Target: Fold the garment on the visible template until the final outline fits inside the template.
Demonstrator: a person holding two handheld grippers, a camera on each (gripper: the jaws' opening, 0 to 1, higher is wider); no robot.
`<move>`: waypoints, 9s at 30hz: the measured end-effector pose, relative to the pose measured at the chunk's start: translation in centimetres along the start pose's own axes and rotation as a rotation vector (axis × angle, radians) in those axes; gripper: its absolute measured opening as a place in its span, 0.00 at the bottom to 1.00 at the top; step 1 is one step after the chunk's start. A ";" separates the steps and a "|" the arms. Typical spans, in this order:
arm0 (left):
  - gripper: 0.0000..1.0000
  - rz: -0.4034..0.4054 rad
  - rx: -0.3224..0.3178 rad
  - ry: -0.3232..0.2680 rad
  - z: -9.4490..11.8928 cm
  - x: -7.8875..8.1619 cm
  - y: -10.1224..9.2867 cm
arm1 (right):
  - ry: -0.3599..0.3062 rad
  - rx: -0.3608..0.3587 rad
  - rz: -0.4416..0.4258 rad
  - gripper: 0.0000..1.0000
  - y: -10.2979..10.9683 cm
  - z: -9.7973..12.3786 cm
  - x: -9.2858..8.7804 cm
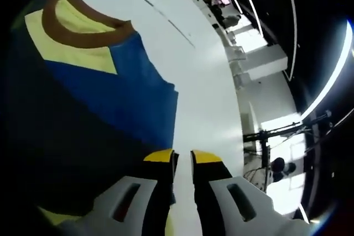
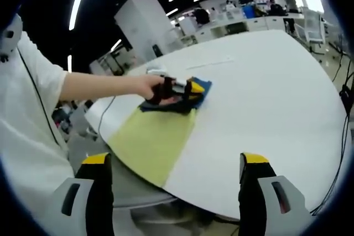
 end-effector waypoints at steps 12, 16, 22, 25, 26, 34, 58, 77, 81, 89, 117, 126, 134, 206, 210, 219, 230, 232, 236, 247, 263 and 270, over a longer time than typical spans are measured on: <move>0.17 -0.101 0.019 -0.006 2.7 0.6 -0.1 | -0.006 0.014 0.038 0.95 1.2 -0.1 1.1; 0.19 -0.126 0.014 -0.012 4.2 0.7 -0.2 | -0.004 0.024 0.054 0.95 1.8 0.0 1.4; 0.22 -0.153 0.004 -0.023 6.4 0.8 -0.2 | -0.006 0.032 0.081 0.95 2.8 0.0 1.8; 0.25 -0.165 0.008 -0.031 7.5 0.9 0.2 | -0.005 0.038 0.094 0.95 3.3 -0.1 1.9; 0.26 -0.167 0.009 -0.033 7.8 0.9 0.2 | -0.007 0.041 0.097 0.95 3.4 -0.1 2.0; 0.35 -0.210 0.016 -0.041 11.0 0.6 1.0 | -0.010 0.042 0.102 0.94 4.1 -0.1 1.7; 0.53 -0.306 0.011 -0.088 20.3 1.1 3.9 | 0.015 0.074 0.150 0.93 5.7 -1.5 2.5; 0.63 -0.488 0.048 -0.097 27.2 1.3 5.3 | 0.040 0.124 0.189 0.93 7.4 -3.4 3.2; 0.71 -0.523 0.033 -0.076 28.5 1.2 5.2 | 0.043 0.127 0.199 0.93 7.5 -3.5 3.5; 0.78 -0.627 -0.002 -0.039 31.4 0.4 4.7 | 0.052 0.125 0.206 0.93 7.7 -3.3 3.6; 0.93 -0.644 0.046 -0.042 37.9 -2.6 7.8 | 0.049 0.109 0.212 0.93 8.5 -2.5 2.8; 0.96 -0.597 0.068 -0.038 39.8 -4.3 9.3 | 0.050 0.090 0.194 0.93 8.4 -2.1 2.3; 0.97 -0.572 0.071 -0.039 41.2 -4.9 10.0 | 0.063 0.075 0.182 0.93 8.4 -2.1 2.1; 0.89 -0.432 0.104 0.148 38.6 -7.6 16.6 | 0.187 0.100 0.060 0.82 7.3 -6.6 -1.9; 0.89 -0.432 0.104 0.158 38.4 -7.8 16.8 | 0.199 0.106 0.050 0.81 7.3 -7.1 -2.4; 0.85 -0.420 0.120 0.176 37.8 -8.1 18.0 | 0.235 0.114 0.022 0.76 7.1 -7.8 -3.3; 0.77 -0.411 0.133 0.196 37.1 -8.1 19.2 | 0.293 0.088 -0.026 0.68 6.0 -9.0 -5.0; 0.76 -0.412 0.135 0.200 37.0 -8.2 19.3 | 0.303 0.091 -0.040 0.66 5.7 -9.3 -5.3; 0.73 -0.404 0.132 0.208 36.8 -8.4 19.5 | 0.322 0.083 -0.052 0.64 5.3 -9.6 -5.8; 0.67 -0.387 0.137 0.219 36.6 -8.7 20.1 | 0.350 0.083 -0.079 0.60 4.9 -9.8 -6.5; 0.60 -0.381 0.118 0.216 36.3 -9.1 20.1 | 0.368 0.082 -0.132 0.51 4.6 -10.4 -8.2; 0.58 -0.372 0.105 0.221 36.3 -9.2 19.9 | 0.374 0.088 -0.144 0.48 4.7 -10.6 -8.3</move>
Point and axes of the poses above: the point that each gripper's makers call its tool centre point, and the gripper's own axes: z roughly backward along the fingers, y roughly to its left, x roughly out of its top, the point moved 9 cm from there along z, roughly backward along the fingers, and after that the axes turned 1 degree about -y, right-handed, at the moved point
